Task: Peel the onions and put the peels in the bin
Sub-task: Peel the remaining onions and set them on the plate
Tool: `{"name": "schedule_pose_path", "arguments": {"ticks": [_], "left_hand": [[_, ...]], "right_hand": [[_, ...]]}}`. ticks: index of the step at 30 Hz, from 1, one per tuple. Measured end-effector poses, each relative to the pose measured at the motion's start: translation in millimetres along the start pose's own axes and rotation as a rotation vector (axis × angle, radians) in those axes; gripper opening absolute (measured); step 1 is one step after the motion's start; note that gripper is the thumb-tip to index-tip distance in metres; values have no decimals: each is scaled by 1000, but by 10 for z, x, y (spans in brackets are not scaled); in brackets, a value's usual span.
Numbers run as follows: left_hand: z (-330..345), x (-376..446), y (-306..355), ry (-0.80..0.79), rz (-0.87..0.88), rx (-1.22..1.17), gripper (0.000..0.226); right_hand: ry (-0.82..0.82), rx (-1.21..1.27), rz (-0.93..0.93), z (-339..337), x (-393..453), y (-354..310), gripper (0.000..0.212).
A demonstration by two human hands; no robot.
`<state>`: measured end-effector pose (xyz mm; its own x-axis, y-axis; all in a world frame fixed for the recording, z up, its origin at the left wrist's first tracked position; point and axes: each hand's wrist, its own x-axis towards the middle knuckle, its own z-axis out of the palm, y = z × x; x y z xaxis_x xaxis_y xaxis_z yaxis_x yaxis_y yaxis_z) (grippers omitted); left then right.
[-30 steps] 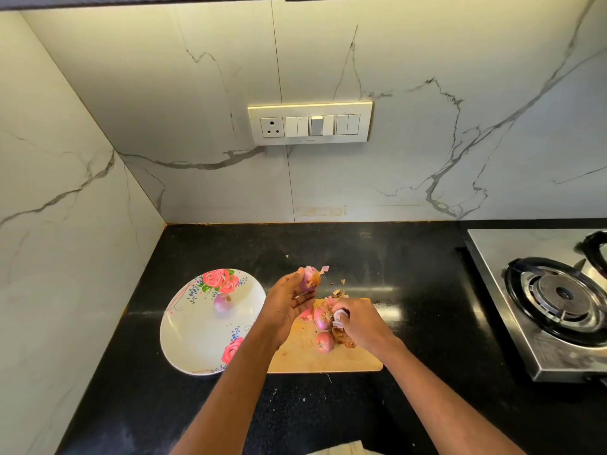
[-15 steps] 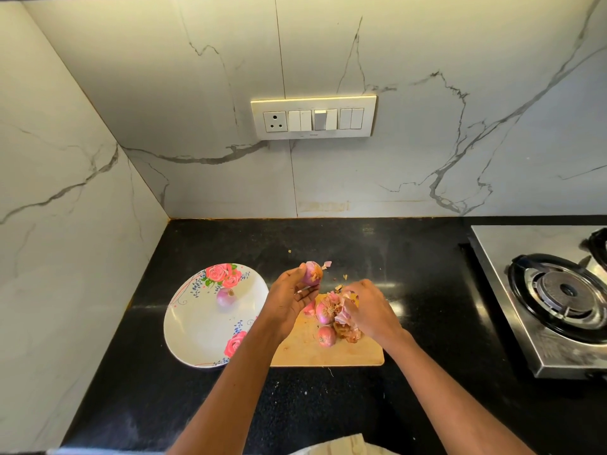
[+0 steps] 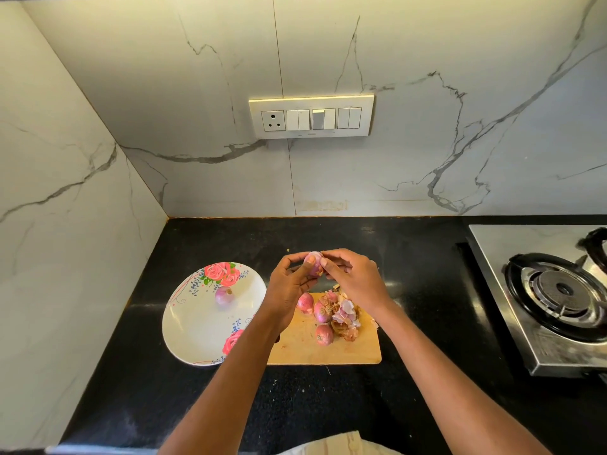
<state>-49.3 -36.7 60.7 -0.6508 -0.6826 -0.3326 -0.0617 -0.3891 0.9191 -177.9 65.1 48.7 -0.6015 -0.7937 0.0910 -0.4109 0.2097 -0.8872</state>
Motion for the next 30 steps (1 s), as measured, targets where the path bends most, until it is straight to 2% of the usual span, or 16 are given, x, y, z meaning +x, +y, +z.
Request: {"name": "schedule_pose_path", "arguments": {"ticks": [13,18,21,24,30], "left_hand": [[-139,24,77,87,142,70,46],[-120,-9,132,59,183,95,47],[-119,-17,142,66,196,117,50],[-144,-1,167,72,190,122,48],[-121,3,191,36,190,169,41]], "right_hand": [[88,-86,-97,124,141,-220,19],[118,-6,-61,92,164,-246,14],[61,131,-18,55,138,-232,18],[30,177,-29,45,130,-270,22],[66,87,-64,-13,146,-261,18]]}}
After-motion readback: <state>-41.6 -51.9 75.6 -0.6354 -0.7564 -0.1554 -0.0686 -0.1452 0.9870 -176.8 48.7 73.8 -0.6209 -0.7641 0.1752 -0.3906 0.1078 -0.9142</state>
